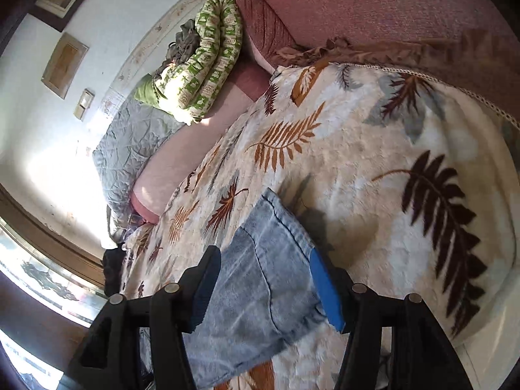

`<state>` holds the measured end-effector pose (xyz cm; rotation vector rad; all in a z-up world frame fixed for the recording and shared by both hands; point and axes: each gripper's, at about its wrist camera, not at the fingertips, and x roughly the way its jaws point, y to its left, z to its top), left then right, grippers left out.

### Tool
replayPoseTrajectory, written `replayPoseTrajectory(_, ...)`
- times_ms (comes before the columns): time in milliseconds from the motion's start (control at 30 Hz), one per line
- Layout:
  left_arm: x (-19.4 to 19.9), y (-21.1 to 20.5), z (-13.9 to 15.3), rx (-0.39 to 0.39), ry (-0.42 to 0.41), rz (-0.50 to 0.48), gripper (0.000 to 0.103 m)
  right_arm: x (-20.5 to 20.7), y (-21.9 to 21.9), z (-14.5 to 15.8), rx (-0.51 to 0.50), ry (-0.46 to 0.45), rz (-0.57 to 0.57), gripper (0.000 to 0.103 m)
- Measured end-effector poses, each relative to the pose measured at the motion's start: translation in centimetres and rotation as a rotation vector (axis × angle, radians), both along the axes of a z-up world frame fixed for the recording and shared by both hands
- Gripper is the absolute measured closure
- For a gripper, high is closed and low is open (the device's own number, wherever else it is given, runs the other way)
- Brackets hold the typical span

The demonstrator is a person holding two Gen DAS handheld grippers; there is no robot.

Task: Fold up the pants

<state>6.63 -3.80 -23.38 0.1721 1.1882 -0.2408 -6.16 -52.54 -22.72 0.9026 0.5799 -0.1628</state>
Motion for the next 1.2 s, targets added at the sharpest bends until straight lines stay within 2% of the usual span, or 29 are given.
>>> replayPoseTrajectory(33,-0.2,-0.2,0.7,-0.035,0.001,0.004,0.063,-0.7,-0.1,-0.2,-0.002,0.011,-0.006,0.041)
replayPoseTrajectory(100,-0.7,-1.0,2.2,-0.069,-0.042,-0.005,0.056,-1.6,-0.6,-0.9,0.035,0.029,-0.013,0.04)
replayPoseTrajectory(200,-1.4,-3.2,4.5,-0.091,-0.105,-0.058,0.044,-2.4,-1.0,-2.8,0.198,0.019,0.02,0.04)
replayPoseTrajectory(233,-1.4,-3.8,5.0,-0.102,-0.116,-0.064,0.036,-2.4,-0.9,-3.1,0.213,0.031,0.024,0.04)
replayPoseTrajectory(333,-1.3,-5.5,6.0,-0.151,-0.12,-0.081,0.028,-1.8,-0.5,-3.0,0.178,0.052,0.029,0.04)
replayPoseTrajectory(433,-0.9,-7.0,6.0,-0.148,-0.098,-0.101,0.027,-1.9,-1.0,-3.2,0.171,0.039,-0.007,0.04)
replayPoseTrajectory(633,-1.4,-8.8,4.1,-0.087,-0.073,-0.127,0.027,-1.5,-2.5,-3.6,0.201,-0.001,-0.034,0.04)
replayPoseTrajectory(833,-0.7,-7.5,4.3,-0.073,-0.142,-0.062,0.027,0.0,0.1,-0.5,0.034,-0.07,0.019,0.04)
replayPoseTrajectory(1033,0.1,-5.7,5.8,-0.065,-0.244,0.013,0.027,2.7,5.2,1.8,-0.157,-0.065,0.139,0.04)
replayPoseTrajectory(1200,0.9,-4.9,6.7,-0.05,-0.277,0.039,0.027,4.9,7.5,1.7,-0.156,-0.041,0.209,0.04)
